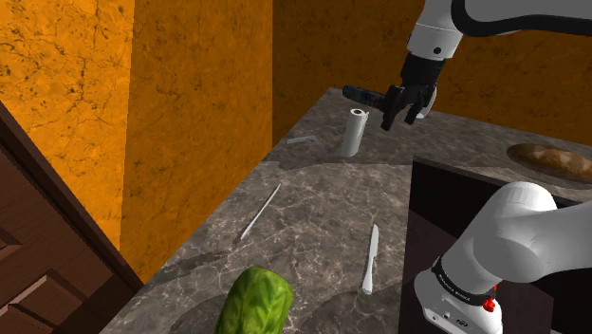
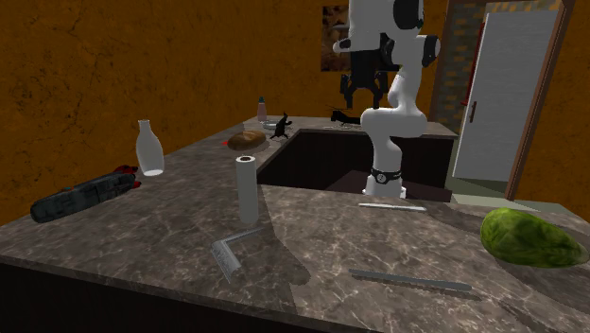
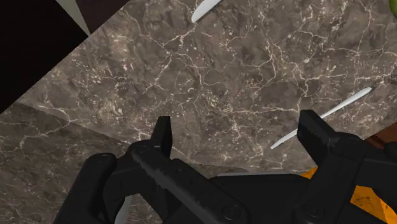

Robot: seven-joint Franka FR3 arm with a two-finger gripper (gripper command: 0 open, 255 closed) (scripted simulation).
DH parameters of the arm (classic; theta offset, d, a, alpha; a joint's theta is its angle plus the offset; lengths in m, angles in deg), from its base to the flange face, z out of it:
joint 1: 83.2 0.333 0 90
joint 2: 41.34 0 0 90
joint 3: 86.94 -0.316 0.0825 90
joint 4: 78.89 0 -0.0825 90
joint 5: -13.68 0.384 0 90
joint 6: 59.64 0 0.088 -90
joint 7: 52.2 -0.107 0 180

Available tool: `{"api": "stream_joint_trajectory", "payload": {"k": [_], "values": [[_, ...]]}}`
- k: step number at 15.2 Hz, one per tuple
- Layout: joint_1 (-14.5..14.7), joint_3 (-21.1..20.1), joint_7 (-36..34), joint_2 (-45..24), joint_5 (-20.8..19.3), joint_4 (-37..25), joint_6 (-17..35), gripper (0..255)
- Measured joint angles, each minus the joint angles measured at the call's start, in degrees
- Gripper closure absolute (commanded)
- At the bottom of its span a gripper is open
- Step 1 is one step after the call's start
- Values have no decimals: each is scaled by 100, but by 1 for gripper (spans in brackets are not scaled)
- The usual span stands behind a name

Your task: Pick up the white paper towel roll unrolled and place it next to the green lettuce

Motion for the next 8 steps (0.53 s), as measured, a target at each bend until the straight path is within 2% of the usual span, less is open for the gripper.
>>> {"api": "stream_joint_trajectory", "payload": {"k": [3, 8], "values": [[-25, 110, 148, -158, -96, -7, 155, 0], [-91, 498, 677, -863, -396, -118, 792, 0]]}}
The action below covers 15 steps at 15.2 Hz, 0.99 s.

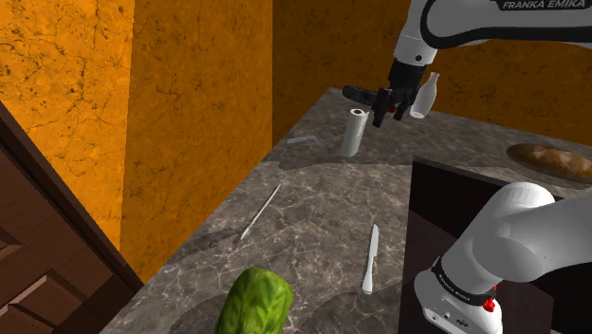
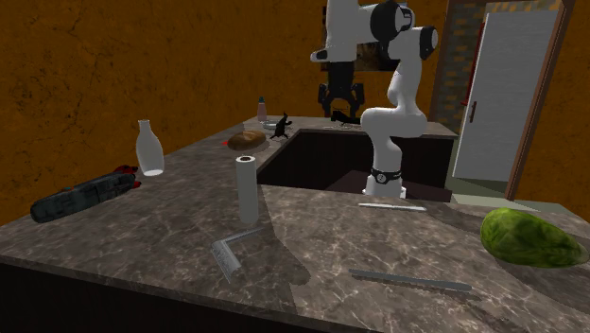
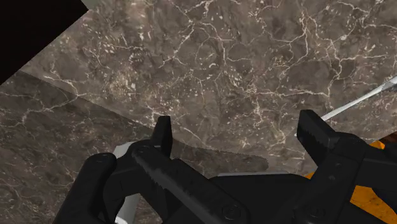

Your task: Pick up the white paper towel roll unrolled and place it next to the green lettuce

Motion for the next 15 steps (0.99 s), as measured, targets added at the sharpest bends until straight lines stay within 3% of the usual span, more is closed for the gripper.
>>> {"api": "stream_joint_trajectory", "payload": {"k": [8, 15], "values": [[-34, 659, 916, -1509, -233, -625, 999, 0], [-28, 1100, 1725, -2980, -33, -1564, 1615, 0]]}}
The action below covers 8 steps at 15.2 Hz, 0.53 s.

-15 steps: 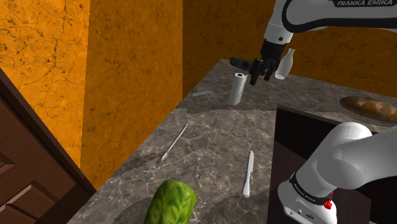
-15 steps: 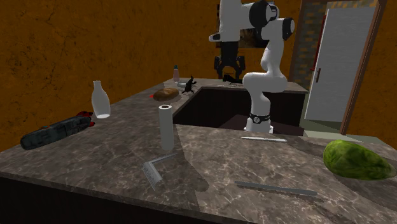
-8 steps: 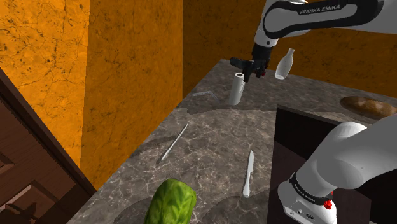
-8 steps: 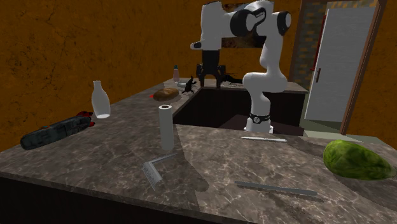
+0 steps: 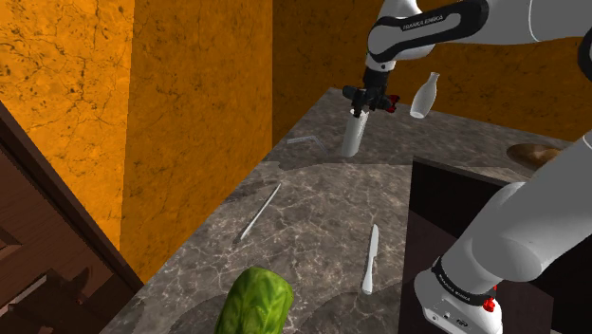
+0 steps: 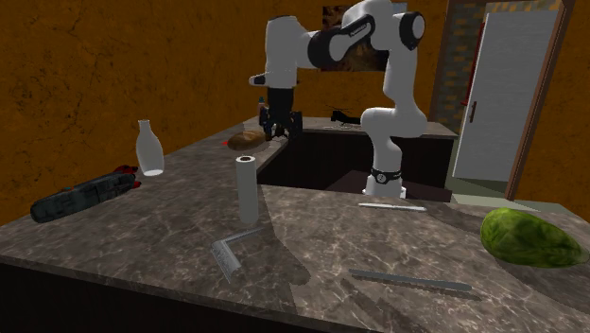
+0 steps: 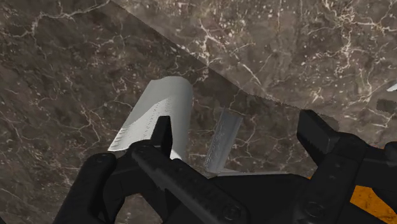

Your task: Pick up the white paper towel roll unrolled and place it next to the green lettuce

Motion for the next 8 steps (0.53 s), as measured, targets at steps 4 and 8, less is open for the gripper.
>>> {"api": "stream_joint_trajectory", "payload": {"k": [4, 8], "values": [[-80, 190, 520, -821, 245, -683, 169, 0], [-264, 291, 1065, -1775, 607, -1492, 317, 0]]}}
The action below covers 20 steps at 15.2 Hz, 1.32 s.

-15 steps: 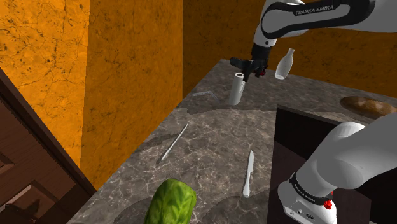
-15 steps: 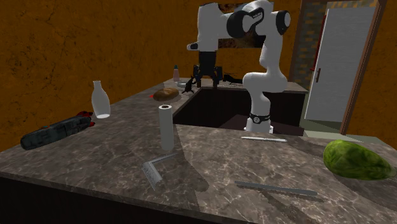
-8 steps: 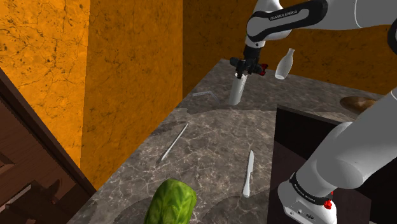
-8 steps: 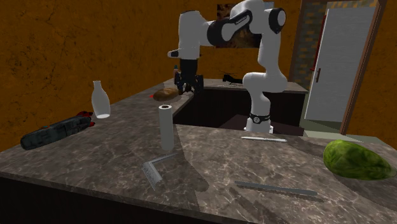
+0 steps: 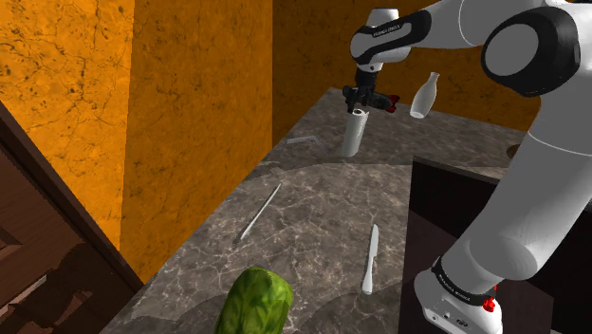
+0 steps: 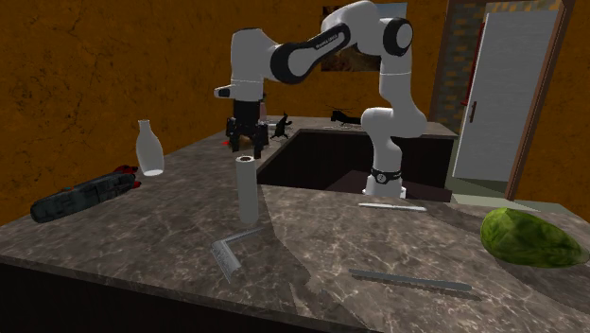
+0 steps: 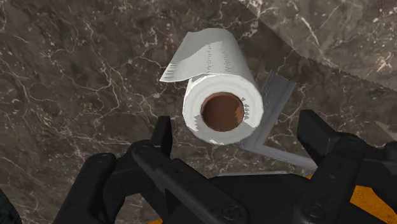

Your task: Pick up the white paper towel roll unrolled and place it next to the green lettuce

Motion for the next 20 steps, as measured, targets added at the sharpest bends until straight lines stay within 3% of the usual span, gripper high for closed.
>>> {"api": "stream_joint_trajectory", "payload": {"k": [15, 16, 20], "values": [[-85, -31, 184, -476, 206, 44, 505, 0], [-85, -31, 184, -476, 206, 44, 505, 255], [-80, -36, 182, -470, 210, 44, 506, 255]]}}
